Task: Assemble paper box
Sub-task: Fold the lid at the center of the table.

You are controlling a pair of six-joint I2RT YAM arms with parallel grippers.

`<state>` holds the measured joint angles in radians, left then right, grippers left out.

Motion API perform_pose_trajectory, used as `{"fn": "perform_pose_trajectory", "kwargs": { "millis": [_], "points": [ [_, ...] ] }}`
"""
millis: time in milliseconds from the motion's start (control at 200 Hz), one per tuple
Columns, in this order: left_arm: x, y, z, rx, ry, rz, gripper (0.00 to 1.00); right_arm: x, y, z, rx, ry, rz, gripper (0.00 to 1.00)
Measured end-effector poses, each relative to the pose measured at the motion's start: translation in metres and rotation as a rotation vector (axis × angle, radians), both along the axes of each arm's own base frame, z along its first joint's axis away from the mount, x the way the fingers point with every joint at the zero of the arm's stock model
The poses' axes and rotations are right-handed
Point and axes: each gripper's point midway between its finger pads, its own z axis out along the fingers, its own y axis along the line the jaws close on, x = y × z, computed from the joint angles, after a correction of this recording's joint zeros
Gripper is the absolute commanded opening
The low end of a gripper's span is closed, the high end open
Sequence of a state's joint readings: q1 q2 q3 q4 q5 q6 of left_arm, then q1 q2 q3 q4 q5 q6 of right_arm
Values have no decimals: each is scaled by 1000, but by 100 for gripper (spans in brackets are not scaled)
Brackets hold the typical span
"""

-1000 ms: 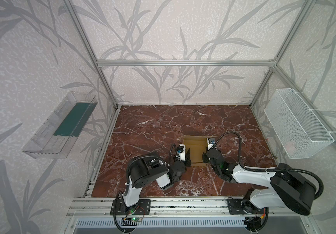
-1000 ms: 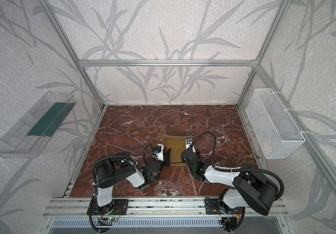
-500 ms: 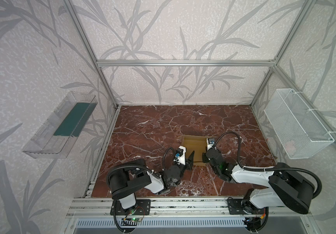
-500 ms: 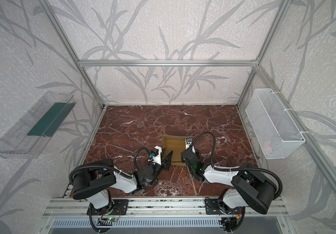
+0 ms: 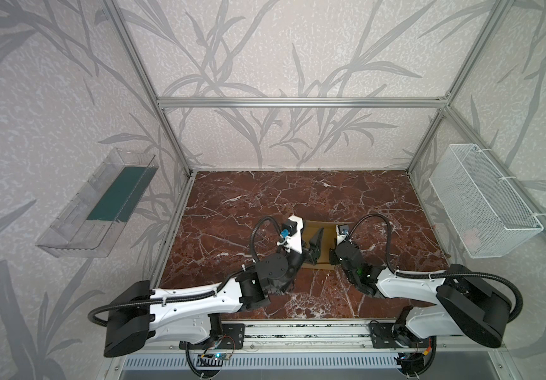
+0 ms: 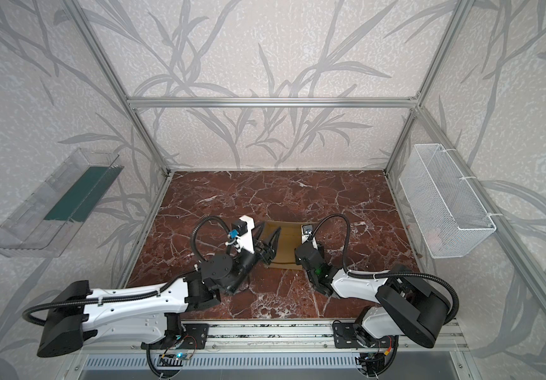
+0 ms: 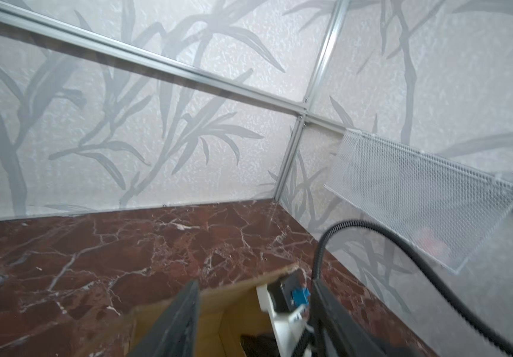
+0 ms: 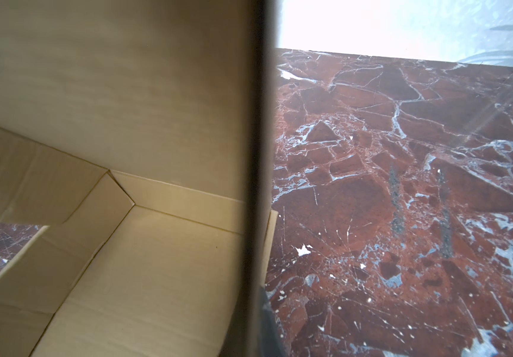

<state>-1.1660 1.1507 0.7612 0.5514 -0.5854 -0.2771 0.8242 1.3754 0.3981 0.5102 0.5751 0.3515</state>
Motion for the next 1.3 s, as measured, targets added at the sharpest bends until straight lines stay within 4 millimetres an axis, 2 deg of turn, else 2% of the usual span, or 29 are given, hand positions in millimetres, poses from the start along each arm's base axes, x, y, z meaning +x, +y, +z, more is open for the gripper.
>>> {"fn": "perform_pose_trajectory", "kwargs": {
  "millis": [60,120,180,225,320,430,565,650,815,1025,1175,1305],
  "points": [
    [20,12,18,-3,33,40,58,-1,-1,-1,-2,-3,2,0],
    [40,22,27,20,73,82,58,-1,-1,0,0,-6,3,0],
    [59,25,30,56,119,118,58,-1,-1,-1,0,-9,4,0],
    [70,21,28,88,154,119,58,-1,-1,0,0,-10,5,0],
    [92,5,2,167,255,98,57,-1,-1,-1,-1,-11,8,0],
    [111,-10,-55,285,399,68,56,-1,-1,0,-4,-13,13,0],
    [118,-18,-123,425,555,33,55,-2,0,0,-10,-16,20,0],
    [118,-21,-145,470,610,18,54,-3,1,-1,-14,-16,26,0],
    [119,-18,-148,468,630,10,54,-4,3,0,-15,-19,33,0],
    [116,-14,-147,468,638,3,54,-8,3,-4,-24,-11,44,19],
    [110,-11,-160,485,664,-7,53,-14,-1,-8,-40,5,50,31],
    [106,-10,-168,496,680,-15,53,-17,-3,-2,-27,-1,48,36]
  ]
}}
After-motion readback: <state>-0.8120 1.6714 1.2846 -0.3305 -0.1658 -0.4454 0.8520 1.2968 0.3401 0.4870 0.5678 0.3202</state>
